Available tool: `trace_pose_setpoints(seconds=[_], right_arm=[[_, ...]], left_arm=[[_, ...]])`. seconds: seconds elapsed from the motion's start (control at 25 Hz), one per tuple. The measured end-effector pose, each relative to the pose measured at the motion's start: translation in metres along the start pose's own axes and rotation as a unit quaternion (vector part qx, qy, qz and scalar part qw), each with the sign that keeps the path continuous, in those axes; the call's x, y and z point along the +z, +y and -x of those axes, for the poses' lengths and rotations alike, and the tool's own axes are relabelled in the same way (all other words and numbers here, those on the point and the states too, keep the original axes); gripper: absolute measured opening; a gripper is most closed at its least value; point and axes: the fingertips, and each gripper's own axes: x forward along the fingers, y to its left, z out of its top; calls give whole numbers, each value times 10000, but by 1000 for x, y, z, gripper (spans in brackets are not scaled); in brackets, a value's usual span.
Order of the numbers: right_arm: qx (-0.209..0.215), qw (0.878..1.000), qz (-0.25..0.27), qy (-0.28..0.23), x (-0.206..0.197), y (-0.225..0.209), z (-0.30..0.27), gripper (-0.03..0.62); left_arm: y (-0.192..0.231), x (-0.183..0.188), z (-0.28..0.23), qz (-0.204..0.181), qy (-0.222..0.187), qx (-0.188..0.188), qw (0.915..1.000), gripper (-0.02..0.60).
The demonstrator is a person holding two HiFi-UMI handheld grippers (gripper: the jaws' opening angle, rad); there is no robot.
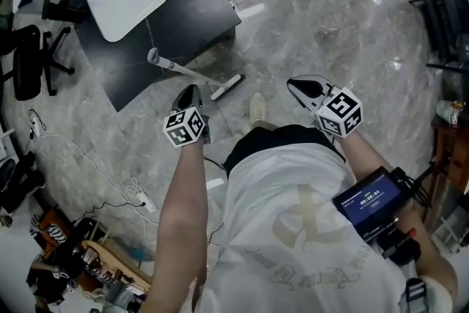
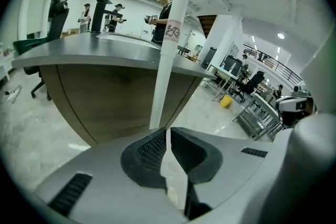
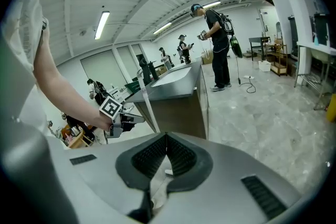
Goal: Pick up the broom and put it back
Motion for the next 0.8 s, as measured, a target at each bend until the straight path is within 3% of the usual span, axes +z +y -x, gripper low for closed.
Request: trace_pose_setpoints(seconds=[0.28,0.8], right_arm=[[-118,9999,-84,6,-6,-6,8,18],[-438,9985,-310,42,-21,-30,24,18]], left_arm=[[15,-5,-14,46,164,211,9996,161],[38,2,-55,-171,534,529,9970,170]])
